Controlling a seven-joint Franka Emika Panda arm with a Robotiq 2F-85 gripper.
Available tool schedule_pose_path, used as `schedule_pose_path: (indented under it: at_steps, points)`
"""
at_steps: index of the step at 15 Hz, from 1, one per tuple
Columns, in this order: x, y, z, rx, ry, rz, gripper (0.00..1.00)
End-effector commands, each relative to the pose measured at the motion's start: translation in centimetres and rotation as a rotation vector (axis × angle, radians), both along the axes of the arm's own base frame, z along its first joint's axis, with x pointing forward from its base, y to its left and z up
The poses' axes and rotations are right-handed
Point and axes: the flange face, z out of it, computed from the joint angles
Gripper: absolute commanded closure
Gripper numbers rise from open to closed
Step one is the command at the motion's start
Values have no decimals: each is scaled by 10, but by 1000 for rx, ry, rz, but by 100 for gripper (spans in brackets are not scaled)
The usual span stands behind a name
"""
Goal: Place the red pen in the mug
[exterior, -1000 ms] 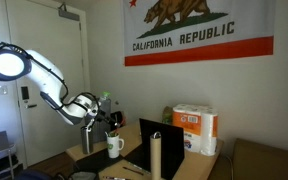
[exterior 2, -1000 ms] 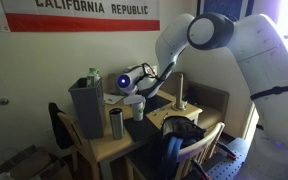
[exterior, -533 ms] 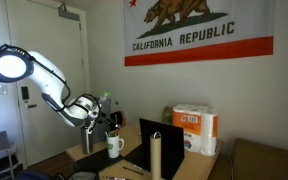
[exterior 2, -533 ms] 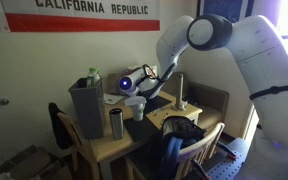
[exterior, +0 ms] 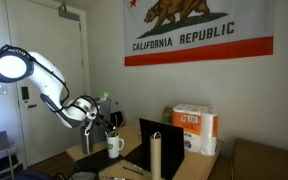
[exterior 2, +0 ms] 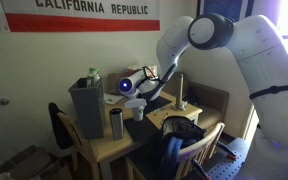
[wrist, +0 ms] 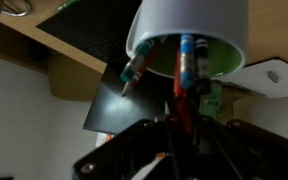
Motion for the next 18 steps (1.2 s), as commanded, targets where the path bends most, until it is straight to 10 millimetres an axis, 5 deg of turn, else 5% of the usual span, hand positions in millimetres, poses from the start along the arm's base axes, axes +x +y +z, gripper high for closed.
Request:
schedule_pose_path:
  at_steps: [1, 4, 10, 18]
  points:
    - [-17, 1, 8, 17, 7, 20, 64]
    - [-21, 1, 8, 19, 11, 18, 50]
    - [-22, -6, 18, 37, 52, 4, 4]
    - [-32, -28, 68, 186, 339, 39, 0]
